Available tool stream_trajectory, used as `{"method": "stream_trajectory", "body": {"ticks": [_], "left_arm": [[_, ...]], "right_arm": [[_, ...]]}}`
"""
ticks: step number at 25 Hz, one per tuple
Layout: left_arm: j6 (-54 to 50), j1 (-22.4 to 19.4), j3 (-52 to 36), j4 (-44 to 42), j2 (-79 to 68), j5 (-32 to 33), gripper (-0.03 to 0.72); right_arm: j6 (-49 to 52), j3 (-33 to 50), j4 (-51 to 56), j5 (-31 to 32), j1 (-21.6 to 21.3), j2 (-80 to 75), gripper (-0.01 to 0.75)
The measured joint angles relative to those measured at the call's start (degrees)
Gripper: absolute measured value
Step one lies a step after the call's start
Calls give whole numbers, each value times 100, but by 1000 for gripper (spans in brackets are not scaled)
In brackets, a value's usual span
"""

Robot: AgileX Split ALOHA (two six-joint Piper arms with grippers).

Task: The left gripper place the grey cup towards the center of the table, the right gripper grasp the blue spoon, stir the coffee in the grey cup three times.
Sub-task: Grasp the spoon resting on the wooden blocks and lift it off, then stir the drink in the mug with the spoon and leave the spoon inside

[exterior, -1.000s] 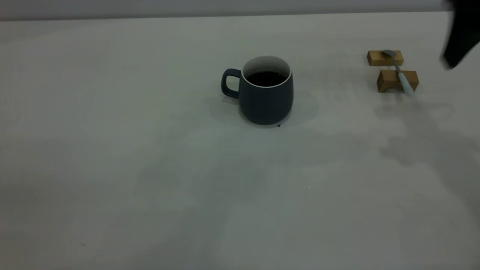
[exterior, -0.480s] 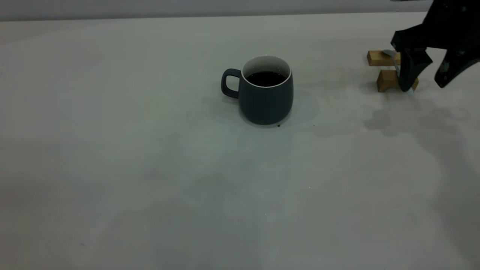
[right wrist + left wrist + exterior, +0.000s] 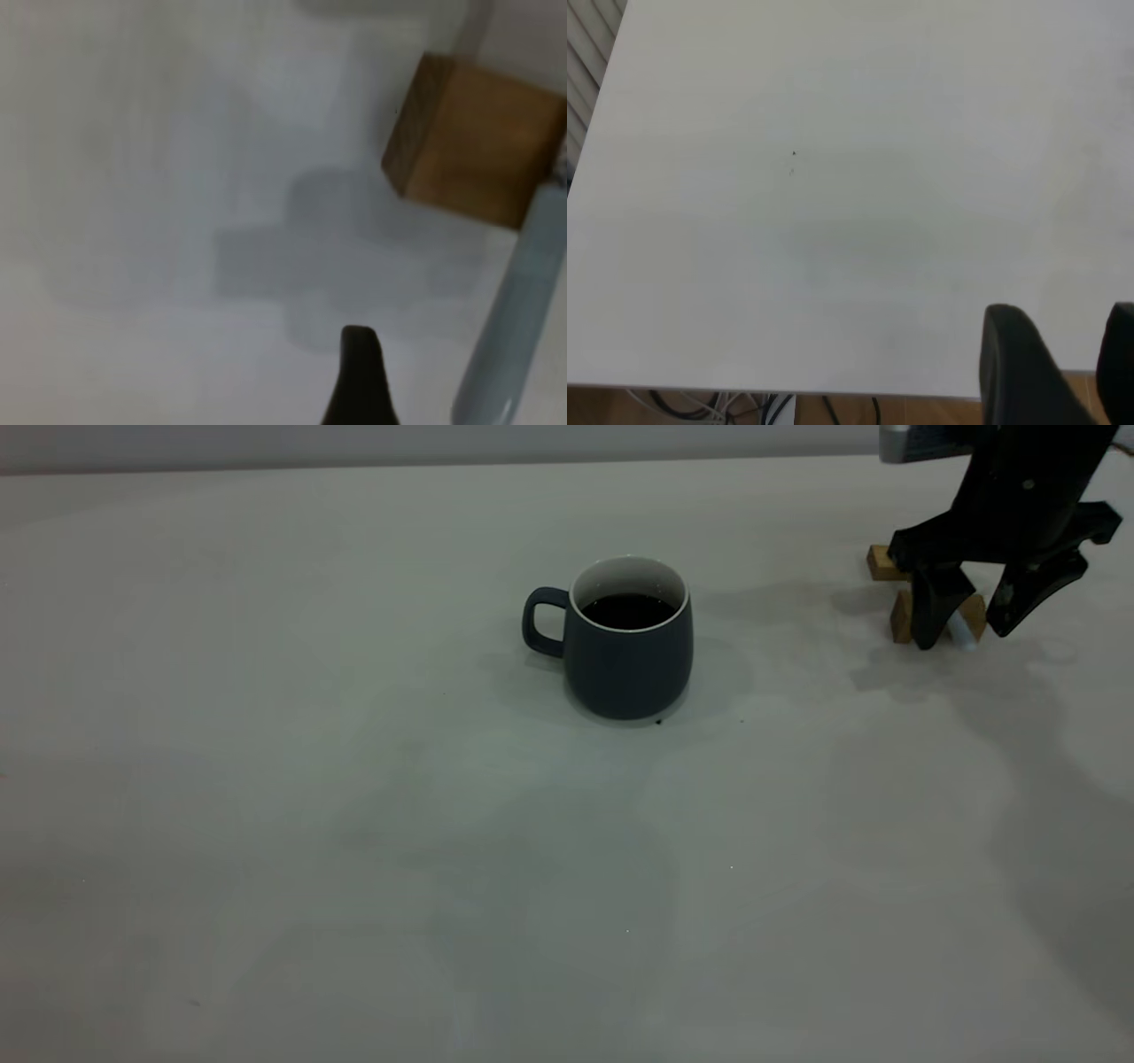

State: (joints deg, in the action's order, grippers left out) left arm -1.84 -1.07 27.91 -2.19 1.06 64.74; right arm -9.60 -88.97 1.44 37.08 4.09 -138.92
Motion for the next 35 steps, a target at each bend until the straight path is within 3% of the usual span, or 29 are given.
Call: {"method": "stream_trajectory", "body": {"ticks": [5,9,11,16,17,22,28,32,35], "left_arm": [[0,0,0,0,0,0,297],[0,0,0,0,0,0,297],[0,0,0,0,0,0,297],[0,0,0,0,0,0,297],[0,0,0,0,0,0,297],[0,0,0,5,0,5,297],[0,0,0,5,0,5,297],[0,0,0,5,0,5,297],[0,0,0,5,0,5,297]], "right_arm": [[71,-288,-91,178,-55,-249,610],[132,-305,-144,230,-89,-287,529],[138,-305,-144,243,-96,-301,457],[138,-330,-221,336,-96,-300,163],[143,-362,-233,425,-96,-283,136],[143,-788,-48,1253,-66,125,137],[563,-1536,1979,2941,-2,793,137],[903,-1670,3429,3151,132,834,137],[1162,-1682,4205,3151,475,829,137]]}}
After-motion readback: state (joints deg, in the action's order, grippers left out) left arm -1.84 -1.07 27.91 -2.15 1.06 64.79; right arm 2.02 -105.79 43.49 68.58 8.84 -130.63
